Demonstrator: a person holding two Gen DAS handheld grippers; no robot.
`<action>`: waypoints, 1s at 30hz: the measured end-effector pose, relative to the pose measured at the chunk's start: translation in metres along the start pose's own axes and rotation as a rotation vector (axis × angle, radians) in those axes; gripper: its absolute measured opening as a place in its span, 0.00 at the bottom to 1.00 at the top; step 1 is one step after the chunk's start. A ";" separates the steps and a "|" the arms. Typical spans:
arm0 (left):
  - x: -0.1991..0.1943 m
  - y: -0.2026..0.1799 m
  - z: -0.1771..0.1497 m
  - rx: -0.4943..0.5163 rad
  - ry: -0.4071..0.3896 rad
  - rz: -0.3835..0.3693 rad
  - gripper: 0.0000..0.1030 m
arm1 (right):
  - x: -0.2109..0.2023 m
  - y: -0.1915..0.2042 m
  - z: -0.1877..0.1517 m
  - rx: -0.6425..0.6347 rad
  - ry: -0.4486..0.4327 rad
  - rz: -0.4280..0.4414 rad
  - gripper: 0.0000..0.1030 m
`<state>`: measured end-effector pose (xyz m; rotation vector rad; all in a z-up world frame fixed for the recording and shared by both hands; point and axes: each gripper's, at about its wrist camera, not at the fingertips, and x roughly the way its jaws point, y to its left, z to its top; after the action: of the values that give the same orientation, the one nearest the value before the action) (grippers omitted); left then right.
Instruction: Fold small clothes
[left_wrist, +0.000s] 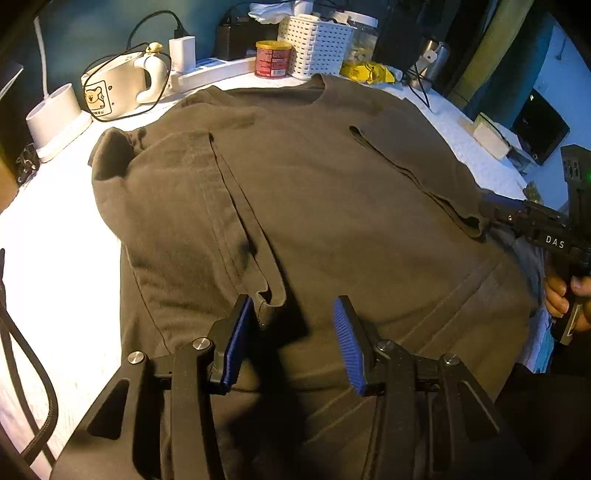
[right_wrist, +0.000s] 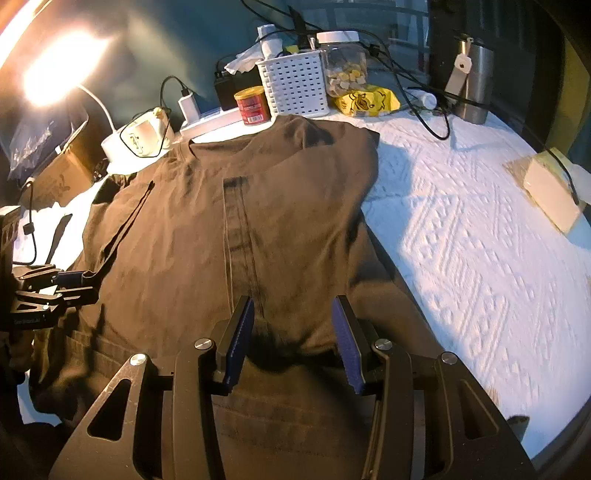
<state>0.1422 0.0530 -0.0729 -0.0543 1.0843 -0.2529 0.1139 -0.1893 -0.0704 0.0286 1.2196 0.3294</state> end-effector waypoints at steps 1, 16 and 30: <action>-0.001 -0.002 -0.002 -0.002 -0.002 -0.001 0.44 | -0.002 -0.001 -0.002 0.002 -0.001 -0.003 0.45; -0.014 -0.043 -0.018 0.019 -0.063 -0.042 0.44 | -0.034 -0.013 -0.026 0.012 -0.033 -0.023 0.45; -0.026 -0.085 -0.032 -0.050 -0.195 -0.073 0.44 | -0.063 -0.040 -0.058 0.052 -0.066 -0.078 0.45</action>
<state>0.0869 -0.0207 -0.0510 -0.1604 0.8957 -0.2804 0.0509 -0.2532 -0.0404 0.0365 1.1605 0.2266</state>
